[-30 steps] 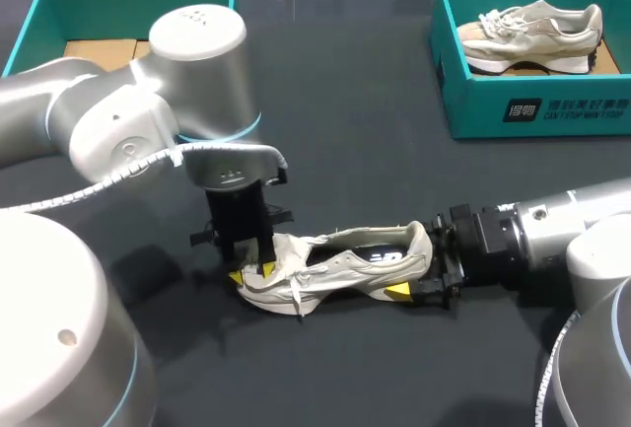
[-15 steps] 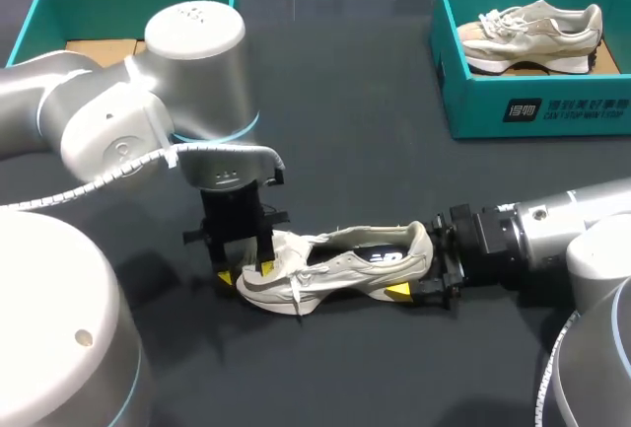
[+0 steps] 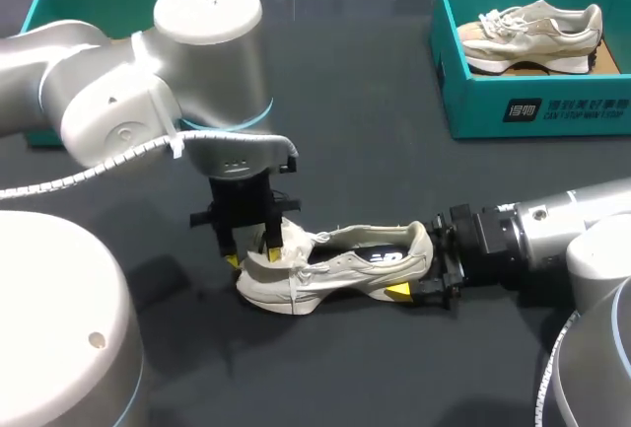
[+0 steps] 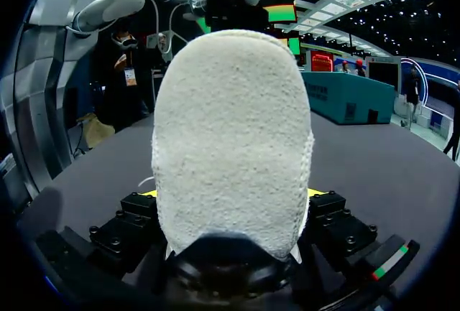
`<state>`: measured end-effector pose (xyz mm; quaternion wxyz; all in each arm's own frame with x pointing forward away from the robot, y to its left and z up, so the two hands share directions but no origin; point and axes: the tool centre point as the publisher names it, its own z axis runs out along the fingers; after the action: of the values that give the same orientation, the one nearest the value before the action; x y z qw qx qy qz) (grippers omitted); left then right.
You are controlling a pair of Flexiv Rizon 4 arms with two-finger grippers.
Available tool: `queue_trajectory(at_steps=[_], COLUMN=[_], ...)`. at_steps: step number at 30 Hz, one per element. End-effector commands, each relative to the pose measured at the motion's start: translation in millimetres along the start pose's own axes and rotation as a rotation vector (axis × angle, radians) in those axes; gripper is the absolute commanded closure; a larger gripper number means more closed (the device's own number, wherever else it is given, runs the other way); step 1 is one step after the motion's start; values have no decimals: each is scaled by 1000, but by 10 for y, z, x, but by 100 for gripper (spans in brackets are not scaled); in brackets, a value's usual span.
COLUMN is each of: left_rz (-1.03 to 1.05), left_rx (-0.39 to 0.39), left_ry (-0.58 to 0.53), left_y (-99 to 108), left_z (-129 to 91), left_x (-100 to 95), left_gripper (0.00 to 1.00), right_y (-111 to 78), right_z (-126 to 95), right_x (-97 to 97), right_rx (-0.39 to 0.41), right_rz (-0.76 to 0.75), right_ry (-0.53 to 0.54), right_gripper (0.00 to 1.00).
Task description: Take the shoe out of the shoebox, open the shoe tongue, remove and reinsert the insole, then place the shoe into the shoebox
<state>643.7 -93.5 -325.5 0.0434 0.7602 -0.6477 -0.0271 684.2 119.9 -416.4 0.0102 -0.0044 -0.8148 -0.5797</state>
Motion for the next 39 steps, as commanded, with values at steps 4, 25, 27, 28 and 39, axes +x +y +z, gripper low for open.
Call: queue_trajectory(at_steps=[4, 25, 27, 28, 39], left_rz=[33, 234, 285, 315, 873], left_rx=[40, 127, 134, 138, 112], left_ry=[2, 63, 74, 83, 221], left_y=[20, 32, 35, 32, -32], left_z=[-245, -810, -890, -920, -1186], left_x=[40, 289, 328, 349, 723], left_gripper=[53, 53, 53, 53, 61], right_y=[6, 6, 6, 6, 6], right_z=[3, 3, 3, 3, 3], right_x=[2, 2, 2, 2, 2], right_rx=[3, 3, 3, 3, 3], right_rz=[0, 0, 0, 0, 0], right_ry=[-1, -1, -1, -1, -1], right_gripper=[100, 100, 100, 100, 100])
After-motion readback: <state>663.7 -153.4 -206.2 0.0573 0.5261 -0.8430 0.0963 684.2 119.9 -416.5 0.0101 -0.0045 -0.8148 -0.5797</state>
